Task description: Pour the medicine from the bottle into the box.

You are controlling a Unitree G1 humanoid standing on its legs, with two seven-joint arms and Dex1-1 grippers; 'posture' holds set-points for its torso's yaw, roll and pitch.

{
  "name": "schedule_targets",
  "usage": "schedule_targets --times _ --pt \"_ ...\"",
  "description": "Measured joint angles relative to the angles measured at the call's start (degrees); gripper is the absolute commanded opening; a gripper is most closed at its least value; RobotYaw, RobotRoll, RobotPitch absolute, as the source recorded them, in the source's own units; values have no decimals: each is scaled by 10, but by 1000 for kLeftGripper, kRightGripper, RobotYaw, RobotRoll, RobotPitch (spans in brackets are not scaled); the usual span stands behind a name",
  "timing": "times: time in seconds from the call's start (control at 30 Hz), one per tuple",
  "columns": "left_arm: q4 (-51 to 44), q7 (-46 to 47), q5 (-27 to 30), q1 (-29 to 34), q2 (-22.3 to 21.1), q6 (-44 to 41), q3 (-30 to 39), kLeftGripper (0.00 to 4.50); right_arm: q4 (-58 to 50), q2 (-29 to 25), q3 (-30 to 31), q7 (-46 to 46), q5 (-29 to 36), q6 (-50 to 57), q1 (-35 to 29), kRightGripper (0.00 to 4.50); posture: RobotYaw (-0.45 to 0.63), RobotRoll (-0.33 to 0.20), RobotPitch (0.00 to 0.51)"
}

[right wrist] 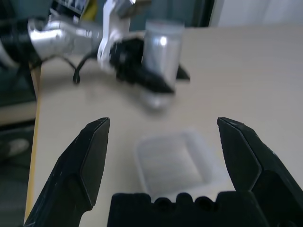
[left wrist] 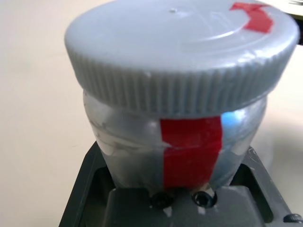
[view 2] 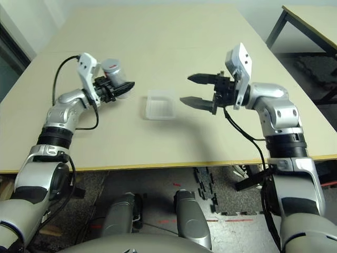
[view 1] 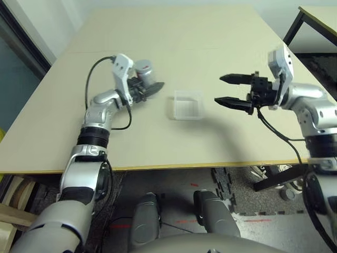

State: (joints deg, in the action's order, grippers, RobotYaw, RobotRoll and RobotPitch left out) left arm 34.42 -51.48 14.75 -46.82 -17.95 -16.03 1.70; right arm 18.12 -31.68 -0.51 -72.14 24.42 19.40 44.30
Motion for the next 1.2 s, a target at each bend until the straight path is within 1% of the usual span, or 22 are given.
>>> schedule_targets --times 0.1,0.3,0.57,0.97,1.2 --pt "-9 -8 2 -1 20 -19 -18 2715 34 25 9 -2 -5 -2 26 4500 -208 0 62" --pt "-42 -33 1 0 22 -35 -42 2715 107 50 19 -13 -19 -21 69 4500 -206 0 57" --pt "-45 -56 -4 0 20 -35 -70 2715 185 79 22 -32 -38 -51 113 4500 -198 0 56" --pt "-40 -73 -21 -2 19 -3 -96 2715 248 119 25 -62 -56 -65 160 4500 -198 0 56" --pt "-19 -84 -25 -21 25 12 -96 2715 261 132 27 -83 -57 -65 175 4500 -196 0 57"
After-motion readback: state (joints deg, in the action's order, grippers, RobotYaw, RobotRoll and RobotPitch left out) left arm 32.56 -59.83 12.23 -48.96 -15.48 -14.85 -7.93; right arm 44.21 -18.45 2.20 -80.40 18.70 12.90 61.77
